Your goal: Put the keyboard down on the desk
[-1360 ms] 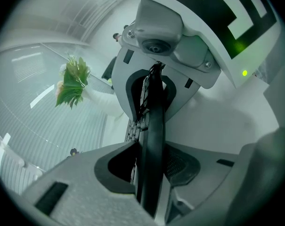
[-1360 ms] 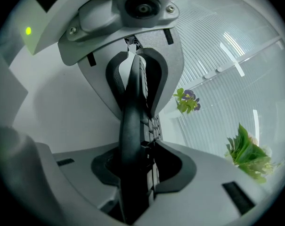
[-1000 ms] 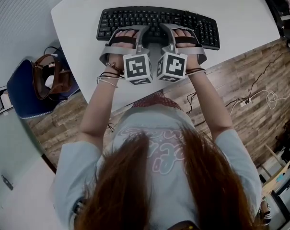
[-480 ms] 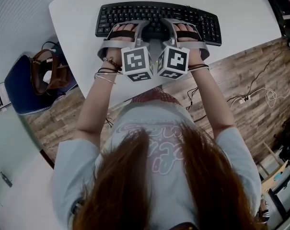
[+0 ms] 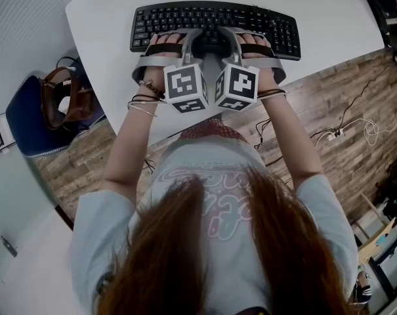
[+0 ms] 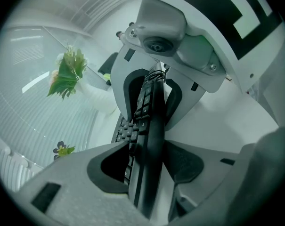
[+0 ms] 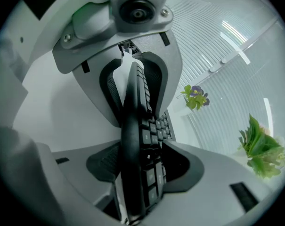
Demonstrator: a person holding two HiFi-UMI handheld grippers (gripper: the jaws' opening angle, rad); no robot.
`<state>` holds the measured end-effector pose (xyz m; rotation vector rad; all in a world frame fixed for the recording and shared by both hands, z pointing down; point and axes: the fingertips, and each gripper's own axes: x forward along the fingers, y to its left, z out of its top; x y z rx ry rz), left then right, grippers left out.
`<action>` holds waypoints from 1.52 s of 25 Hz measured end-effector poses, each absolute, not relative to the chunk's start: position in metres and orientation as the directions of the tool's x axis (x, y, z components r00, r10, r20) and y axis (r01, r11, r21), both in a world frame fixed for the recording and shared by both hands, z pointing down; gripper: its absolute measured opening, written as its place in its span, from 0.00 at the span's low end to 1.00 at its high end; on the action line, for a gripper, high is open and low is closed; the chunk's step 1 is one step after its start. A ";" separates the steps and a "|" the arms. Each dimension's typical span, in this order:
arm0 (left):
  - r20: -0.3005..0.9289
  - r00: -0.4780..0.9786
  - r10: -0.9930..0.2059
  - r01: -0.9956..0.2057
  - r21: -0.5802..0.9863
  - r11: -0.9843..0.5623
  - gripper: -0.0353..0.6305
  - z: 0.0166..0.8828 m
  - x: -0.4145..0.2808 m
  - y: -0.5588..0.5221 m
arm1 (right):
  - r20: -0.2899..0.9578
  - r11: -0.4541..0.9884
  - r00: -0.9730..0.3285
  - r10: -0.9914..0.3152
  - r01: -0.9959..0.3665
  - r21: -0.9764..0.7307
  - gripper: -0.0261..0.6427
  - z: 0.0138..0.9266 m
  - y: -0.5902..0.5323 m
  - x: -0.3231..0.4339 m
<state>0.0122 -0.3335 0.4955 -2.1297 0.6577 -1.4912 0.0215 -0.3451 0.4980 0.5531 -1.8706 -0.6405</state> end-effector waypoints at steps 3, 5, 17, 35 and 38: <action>0.732 0.295 -0.615 -0.121 -0.609 -0.784 0.34 0.494 0.017 -0.330 | 0.687 0.756 -0.361 -0.630 -0.086 0.649 0.39 0.496 -0.342 0.026; 0.734 0.291 -0.614 -0.121 -0.608 -0.784 0.34 0.493 0.017 -0.329 | 0.692 0.761 -0.360 -0.625 -0.087 0.643 0.39 0.495 -0.342 0.027; 0.775 0.280 -0.566 -0.142 -0.550 -0.823 0.35 0.501 0.011 -0.318 | 0.716 0.785 -0.358 -0.600 -0.091 0.613 0.38 0.497 -0.332 0.024; 0.784 0.282 -0.553 -0.183 -0.522 -0.833 0.35 0.499 0.004 -0.312 | 0.736 0.809 -0.362 -0.573 -0.101 0.580 0.39 0.499 -0.324 0.019; 0.778 0.286 -0.560 -0.195 -0.525 -0.828 0.35 0.495 0.003 -0.314 | 0.738 0.808 -0.352 -0.576 -0.105 0.580 0.41 0.499 -0.325 0.022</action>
